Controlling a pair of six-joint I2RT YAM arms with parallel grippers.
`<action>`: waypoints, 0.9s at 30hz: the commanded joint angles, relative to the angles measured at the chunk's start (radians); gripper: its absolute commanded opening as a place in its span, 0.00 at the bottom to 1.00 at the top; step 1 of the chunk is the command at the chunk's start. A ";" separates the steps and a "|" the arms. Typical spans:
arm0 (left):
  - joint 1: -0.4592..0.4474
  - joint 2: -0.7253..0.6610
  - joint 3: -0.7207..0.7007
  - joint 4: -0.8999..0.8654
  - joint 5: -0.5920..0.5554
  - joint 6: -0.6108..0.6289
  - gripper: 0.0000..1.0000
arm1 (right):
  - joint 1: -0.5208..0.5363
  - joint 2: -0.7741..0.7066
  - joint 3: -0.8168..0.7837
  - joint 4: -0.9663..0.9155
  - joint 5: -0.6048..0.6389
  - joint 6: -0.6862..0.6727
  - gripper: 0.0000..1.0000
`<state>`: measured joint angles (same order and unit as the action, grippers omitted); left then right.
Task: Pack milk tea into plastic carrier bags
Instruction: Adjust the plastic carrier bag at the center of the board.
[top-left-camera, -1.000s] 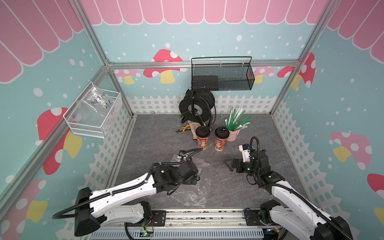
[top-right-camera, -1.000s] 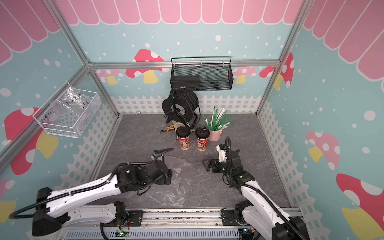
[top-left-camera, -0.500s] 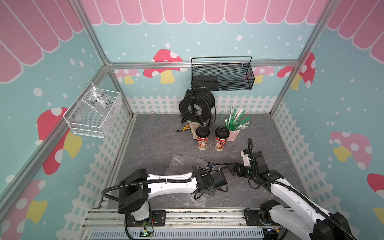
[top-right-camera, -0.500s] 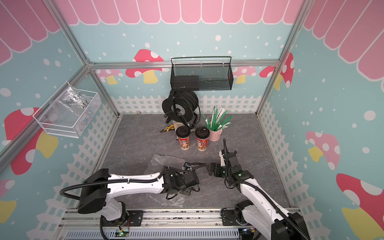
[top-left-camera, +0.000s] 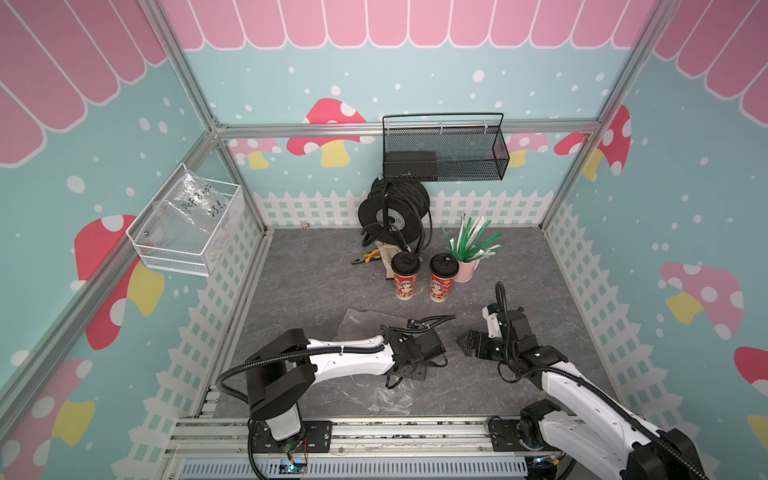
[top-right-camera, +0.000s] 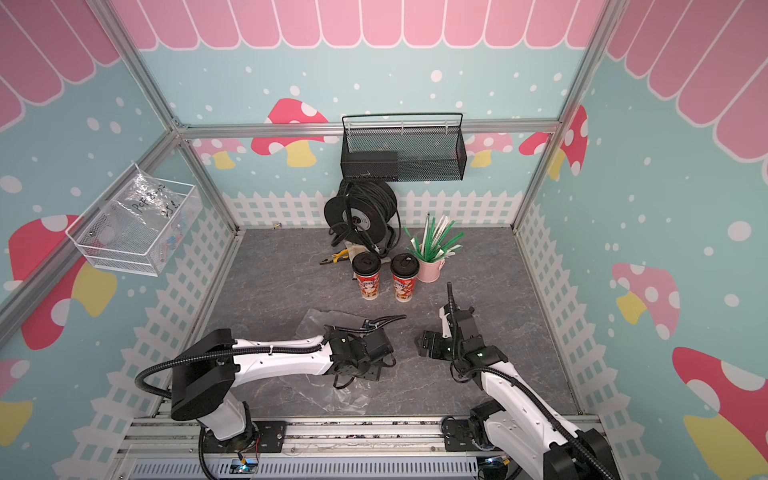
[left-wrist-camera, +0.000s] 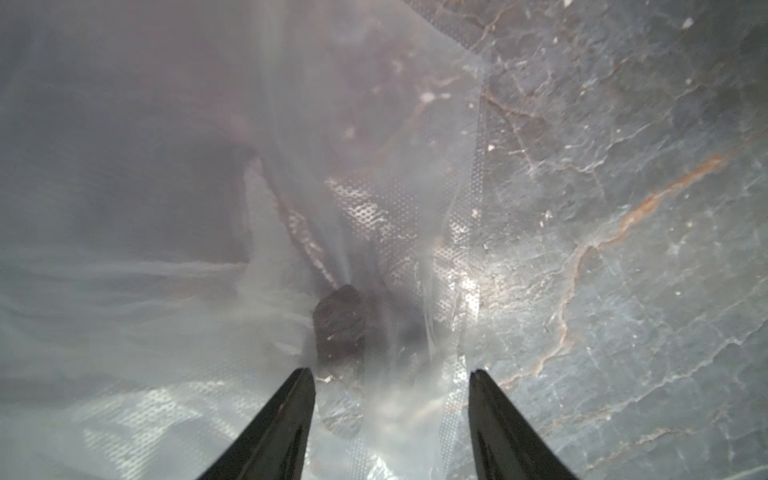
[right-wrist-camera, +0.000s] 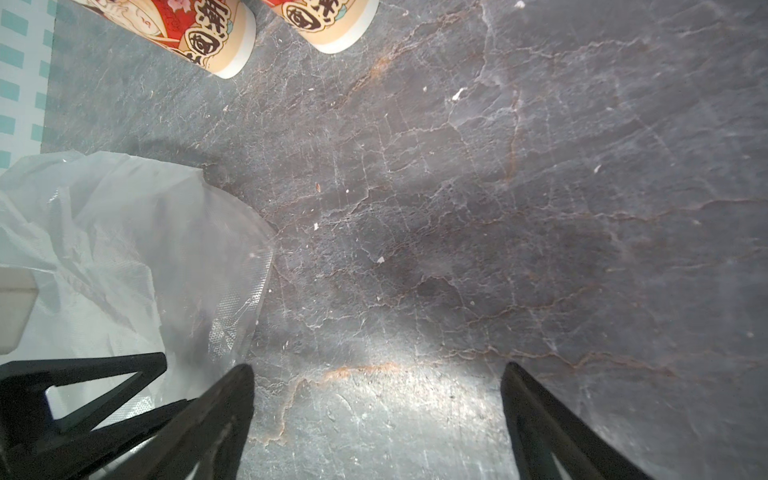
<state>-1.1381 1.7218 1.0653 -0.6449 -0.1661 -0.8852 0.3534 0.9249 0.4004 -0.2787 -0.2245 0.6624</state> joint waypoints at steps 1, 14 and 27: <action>0.005 0.030 -0.007 0.031 0.020 0.004 0.49 | 0.004 0.014 -0.013 0.028 0.004 0.010 0.94; 0.030 0.012 0.058 0.011 0.079 0.040 0.00 | 0.004 0.017 -0.062 0.161 -0.111 0.039 0.96; 0.090 -0.200 0.091 -0.019 0.112 0.036 0.00 | 0.025 -0.075 -0.195 0.571 -0.419 0.205 0.83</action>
<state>-1.0634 1.5196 1.1450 -0.6495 -0.0734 -0.8448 0.3637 0.8814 0.2157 0.1524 -0.5537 0.8032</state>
